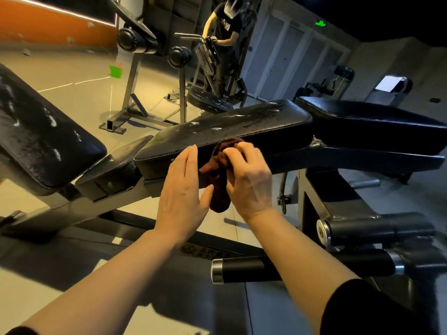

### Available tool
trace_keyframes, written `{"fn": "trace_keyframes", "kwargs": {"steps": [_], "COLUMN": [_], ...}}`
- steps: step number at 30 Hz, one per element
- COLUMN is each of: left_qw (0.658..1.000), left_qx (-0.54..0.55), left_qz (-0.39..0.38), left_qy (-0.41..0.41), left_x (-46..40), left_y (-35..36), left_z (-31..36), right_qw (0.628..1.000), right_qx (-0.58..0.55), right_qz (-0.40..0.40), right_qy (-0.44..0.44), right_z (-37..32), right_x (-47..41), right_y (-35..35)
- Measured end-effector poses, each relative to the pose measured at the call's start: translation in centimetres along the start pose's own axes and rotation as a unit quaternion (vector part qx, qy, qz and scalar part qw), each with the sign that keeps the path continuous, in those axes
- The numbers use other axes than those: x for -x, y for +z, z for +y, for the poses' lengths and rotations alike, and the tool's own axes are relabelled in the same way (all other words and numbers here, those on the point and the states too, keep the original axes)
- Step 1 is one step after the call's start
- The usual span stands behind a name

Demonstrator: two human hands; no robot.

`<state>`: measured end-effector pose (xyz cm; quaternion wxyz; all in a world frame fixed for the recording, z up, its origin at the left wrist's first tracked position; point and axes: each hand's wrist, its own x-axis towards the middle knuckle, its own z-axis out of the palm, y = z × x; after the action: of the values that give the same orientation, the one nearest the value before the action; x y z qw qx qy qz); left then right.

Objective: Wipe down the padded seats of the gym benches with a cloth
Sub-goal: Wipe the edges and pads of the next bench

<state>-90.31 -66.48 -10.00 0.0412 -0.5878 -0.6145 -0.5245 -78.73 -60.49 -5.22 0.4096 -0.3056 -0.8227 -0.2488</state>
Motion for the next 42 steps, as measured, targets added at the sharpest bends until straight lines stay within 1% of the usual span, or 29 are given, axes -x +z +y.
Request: {"fn": "trace_keyframes", "kwargs": {"steps": [2, 3, 4, 5, 7, 10, 13, 16, 18, 19, 21, 22, 23, 24, 26, 28, 30, 33, 37, 39, 42], "left_qw": [1.0, 1.0, 1.0, 1.0, 1.0, 0.999, 0.999, 0.999, 0.999, 0.999, 0.997, 0.997, 0.996, 0.995, 0.995, 0.995, 0.991, 0.987, 0.99, 0.991, 0.987], "left_qx": [0.0, 0.004, 0.009, 0.01, 0.002, 0.011, 0.014, 0.005, -0.005, -0.012, -0.02, -0.024, -0.028, -0.032, -0.038, -0.043, -0.049, -0.053, -0.062, -0.048, -0.031], "left_qz": [-0.011, -0.015, -0.016, -0.014, 0.0, 0.028, 0.033, 0.021, 0.014, 0.012, 0.02, 0.029, 0.04, 0.05, 0.053, 0.061, 0.092, 0.125, 0.124, 0.127, 0.155], "left_qy": [0.001, 0.001, 0.002, 0.002, 0.002, -0.013, -0.03, -0.035, -0.043, -0.051, -0.068, -0.074, -0.077, -0.078, -0.072, -0.067, -0.078, -0.081, -0.026, -0.014, -0.008], "left_x": [0.3, 0.4, 0.5, 0.6, 0.6, 0.6, 0.9, 1.3, 1.7, 2.0, 2.4, 2.5, 2.7, 2.8, 2.9, 2.9, 2.5, 1.6, 0.6, 0.0, -0.6], "left_y": [-0.7, -1.1, -1.7, -2.2, -3.4, -5.0, -5.9, -6.2, -6.4, -6.4, -6.4, -6.5, -6.4, -6.3, -5.7, -4.8, -4.0, -2.7, -0.6, 0.4, 1.2], "left_z": [-0.4, -0.7, -1.1, -1.5, -2.1, -2.7, -3.0, -3.4, -3.5, -3.5, -3.6, -3.5, -3.4, -3.3, -3.2, -3.3, -3.4, -3.8, -4.6, -4.7, -5.2], "right_qw": [0.991, 0.986, 0.984, 0.985, 0.981, 0.954, 0.928, 0.914, 0.924, 0.938, 0.967, 0.976, 0.981, 0.985, 0.986, 0.983, 0.98, 0.981, 0.981, 0.981, 0.978], "right_qx": [-0.014, -0.022, -0.034, -0.057, -0.143, -0.263, -0.326, -0.347, -0.317, -0.286, -0.197, -0.145, -0.093, -0.045, 0.023, 0.061, 0.069, 0.069, 0.072, 0.067, 0.085], "right_qz": [-0.1, -0.129, -0.142, -0.142, -0.132, -0.14, -0.154, -0.173, -0.173, -0.151, -0.07, -0.029, -0.006, -0.01, -0.068, -0.112, -0.135, -0.131, -0.131, -0.134, -0.144], "right_qy": [-0.089, -0.104, -0.098, -0.077, -0.016, 0.043, 0.09, 0.12, 0.123, 0.127, 0.148, 0.16, 0.167, 0.168, 0.152, 0.129, 0.126, 0.127, 0.125, 0.124, 0.122], "right_z": [-1.1, -1.7, -2.1, -2.6, -3.5, -5.2, -6.8, -7.0, -6.4, -6.0, -5.5, -5.4, -5.4, -5.4, -5.4, -5.7, -6.1, -6.4, -6.8, -6.7, -6.5], "right_x": [0.7, 0.6, 0.2, -0.5, -2.0, -3.4, -3.1, -1.7, -0.7, -0.2, 0.4, 0.5, 0.4, 0.3, 0.3, 0.5, 0.6, 0.4, 0.1, 0.0, 0.1], "right_y": [0.3, 0.4, 0.4, 0.4, 0.0, -0.3, 0.2, 0.8, 0.9, 0.8, 0.2, -0.1, -0.3, -0.4, 0.0, 0.6, 1.2, 1.6, 2.2, 2.4, 2.6]}}
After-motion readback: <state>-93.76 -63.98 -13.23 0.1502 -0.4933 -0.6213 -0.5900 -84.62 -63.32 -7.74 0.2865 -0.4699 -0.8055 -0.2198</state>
